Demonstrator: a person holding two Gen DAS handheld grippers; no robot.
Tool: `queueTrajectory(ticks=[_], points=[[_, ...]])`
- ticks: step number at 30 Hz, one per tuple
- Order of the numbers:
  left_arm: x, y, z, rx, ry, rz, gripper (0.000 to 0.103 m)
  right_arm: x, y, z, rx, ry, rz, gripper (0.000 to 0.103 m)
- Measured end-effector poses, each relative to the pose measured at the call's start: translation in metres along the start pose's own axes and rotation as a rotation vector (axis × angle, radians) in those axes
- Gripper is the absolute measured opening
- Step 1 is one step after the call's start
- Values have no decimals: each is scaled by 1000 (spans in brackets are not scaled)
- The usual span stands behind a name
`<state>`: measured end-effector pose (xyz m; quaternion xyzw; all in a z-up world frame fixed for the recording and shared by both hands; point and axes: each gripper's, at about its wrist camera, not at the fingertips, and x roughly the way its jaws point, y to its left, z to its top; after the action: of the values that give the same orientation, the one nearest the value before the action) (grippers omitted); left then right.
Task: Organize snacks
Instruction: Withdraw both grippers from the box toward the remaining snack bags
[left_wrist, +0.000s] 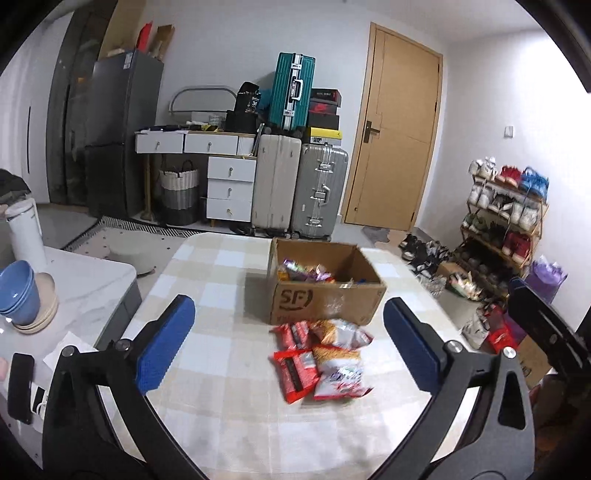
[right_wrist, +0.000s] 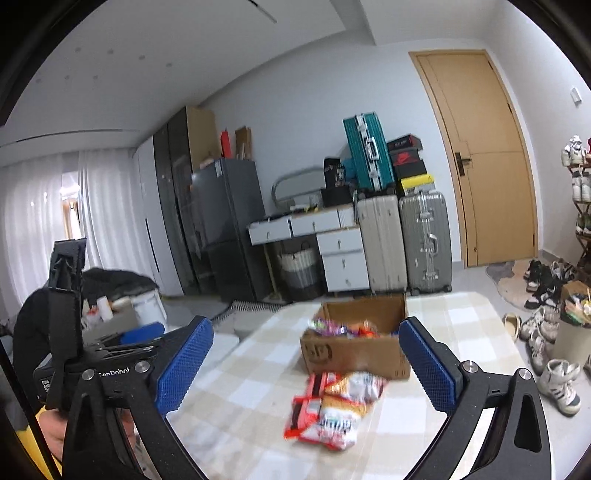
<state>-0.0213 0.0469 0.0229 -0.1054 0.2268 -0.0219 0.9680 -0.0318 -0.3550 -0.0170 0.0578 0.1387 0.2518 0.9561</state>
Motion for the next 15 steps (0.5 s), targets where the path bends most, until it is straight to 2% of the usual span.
queueTrajectory(ticks=[5, 8, 15], points=[[32, 6, -38, -27, 106, 9, 102, 6, -7, -38, 49, 46, -11, 102], [57, 4, -51, -19, 181, 8, 102, 18, -16, -57, 93, 91, -23, 102], [91, 1, -65, -17, 214, -2, 102, 45, -19, -87, 96, 177, -26, 102]])
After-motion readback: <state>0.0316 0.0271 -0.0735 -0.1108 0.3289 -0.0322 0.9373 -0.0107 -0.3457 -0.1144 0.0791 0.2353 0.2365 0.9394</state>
